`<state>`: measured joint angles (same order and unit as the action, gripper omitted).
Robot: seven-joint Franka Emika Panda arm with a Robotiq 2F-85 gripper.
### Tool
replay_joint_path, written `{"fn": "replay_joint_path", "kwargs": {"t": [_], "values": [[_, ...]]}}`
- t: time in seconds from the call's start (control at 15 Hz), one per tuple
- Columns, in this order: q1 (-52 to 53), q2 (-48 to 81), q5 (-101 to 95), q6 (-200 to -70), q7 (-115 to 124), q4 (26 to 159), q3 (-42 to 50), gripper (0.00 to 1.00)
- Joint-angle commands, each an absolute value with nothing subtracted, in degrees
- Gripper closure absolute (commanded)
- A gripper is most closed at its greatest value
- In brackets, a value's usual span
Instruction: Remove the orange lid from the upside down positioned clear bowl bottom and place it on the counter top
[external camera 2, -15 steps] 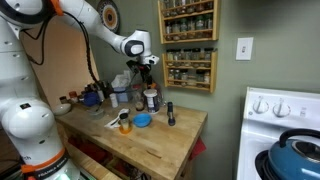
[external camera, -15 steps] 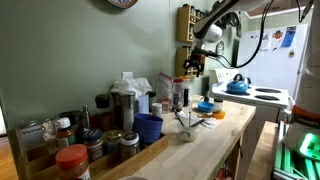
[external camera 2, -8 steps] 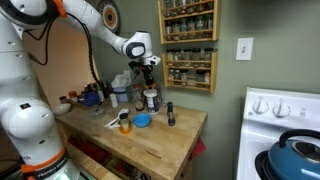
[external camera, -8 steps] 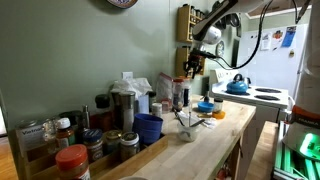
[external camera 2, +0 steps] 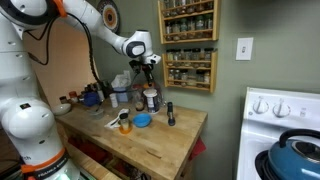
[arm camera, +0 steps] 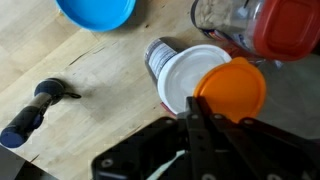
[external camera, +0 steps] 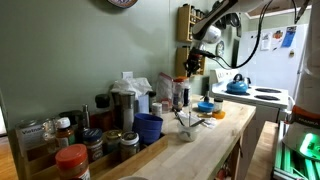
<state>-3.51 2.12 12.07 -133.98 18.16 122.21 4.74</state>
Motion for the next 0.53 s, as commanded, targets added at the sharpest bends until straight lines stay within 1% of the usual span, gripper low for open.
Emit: {"fn": "replay_joint_path", "kwargs": {"t": [0.0, 0.47], "values": [[-3.82, 2.44, 12.38, -135.07, 19.24, 122.59, 4.72, 0.99], [-7.65, -3.35, 21.82, -133.66, 12.74, 125.68, 8.0, 0.99]]}}
